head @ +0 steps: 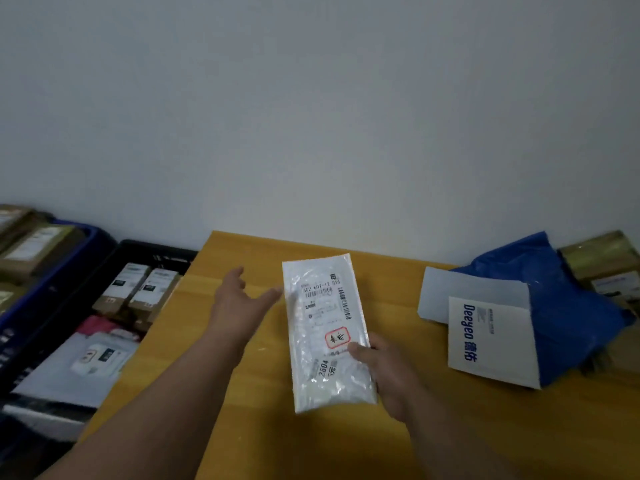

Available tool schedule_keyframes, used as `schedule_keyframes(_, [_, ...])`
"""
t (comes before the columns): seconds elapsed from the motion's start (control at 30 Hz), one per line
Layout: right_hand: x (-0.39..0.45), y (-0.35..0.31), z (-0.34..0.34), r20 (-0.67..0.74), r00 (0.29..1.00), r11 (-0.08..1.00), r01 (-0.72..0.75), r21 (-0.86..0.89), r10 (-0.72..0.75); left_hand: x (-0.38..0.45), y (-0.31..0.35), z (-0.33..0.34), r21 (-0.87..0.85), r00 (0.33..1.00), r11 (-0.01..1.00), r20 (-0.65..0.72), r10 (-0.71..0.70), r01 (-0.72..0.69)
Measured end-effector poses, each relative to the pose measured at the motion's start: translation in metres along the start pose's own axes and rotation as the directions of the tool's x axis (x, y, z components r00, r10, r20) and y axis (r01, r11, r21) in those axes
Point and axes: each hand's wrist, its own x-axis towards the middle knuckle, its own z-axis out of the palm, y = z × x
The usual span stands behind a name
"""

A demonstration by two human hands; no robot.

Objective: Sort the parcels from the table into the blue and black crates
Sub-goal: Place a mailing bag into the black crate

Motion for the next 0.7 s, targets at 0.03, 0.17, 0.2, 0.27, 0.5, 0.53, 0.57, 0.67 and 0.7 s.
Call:
schedule_keyframes(0.03, [0.001, 0.001, 0.006, 0.014, 1.0, 0.999, -0.003, 0.037, 0.003, -0.005, -0.01, -0.003, -0.069, 0.989, 0.989, 0.083, -0.122, 0.127])
schedule_keyframes(0.17, [0.005, -0.001, 0.036, 0.092, 0.996, 0.995, -0.004, 0.101, -0.006, -0.023, -0.044, -0.009, -0.201, 0.854, 0.899, 0.444, -0.27, 0.388])
schedule_keyframes(0.2, [0.005, -0.001, 0.046, 0.112, 0.994, 0.995, -0.005, 0.103, -0.006, -0.026, -0.052, -0.012, -0.225, 0.857, 0.89, 0.44, -0.269, 0.396])
schedule_keyframes(0.27, [0.005, 0.0, 0.067, 0.145, 0.989, 0.996, -0.021, 0.088, 0.008, -0.027, -0.066, -0.024, -0.276, 0.887, 0.879, 0.37, -0.276, 0.388])
schedule_keyframes(0.5, [0.024, 0.008, 0.172, 0.221, 0.975, 0.999, -0.006, -0.034, 0.014, 0.0, -0.1, -0.12, -0.339, 0.936, 0.879, 0.229, -0.269, 0.335])
schedule_keyframes(0.53, [0.029, 0.011, 0.193, 0.227, 0.974, 0.999, -0.006, -0.052, 0.018, 0.007, -0.108, -0.139, -0.343, 0.938, 0.879, 0.214, -0.271, 0.332])
schedule_keyframes(0.57, [0.033, 0.015, 0.216, 0.239, 0.971, 0.998, -0.01, -0.063, 0.024, 0.015, -0.117, -0.16, -0.338, 0.94, 0.881, 0.207, -0.272, 0.329])
schedule_keyframes(0.67, [0.044, 0.033, 0.296, 0.27, 0.961, 0.995, -0.042, -0.095, 0.067, 0.036, -0.149, -0.228, -0.314, 0.933, 0.881, 0.176, -0.313, 0.354])
schedule_keyframes(0.7, [0.046, 0.04, 0.323, 0.264, 0.961, 0.993, -0.057, -0.105, 0.083, 0.042, -0.161, -0.25, -0.311, 0.929, 0.876, 0.157, -0.336, 0.369])
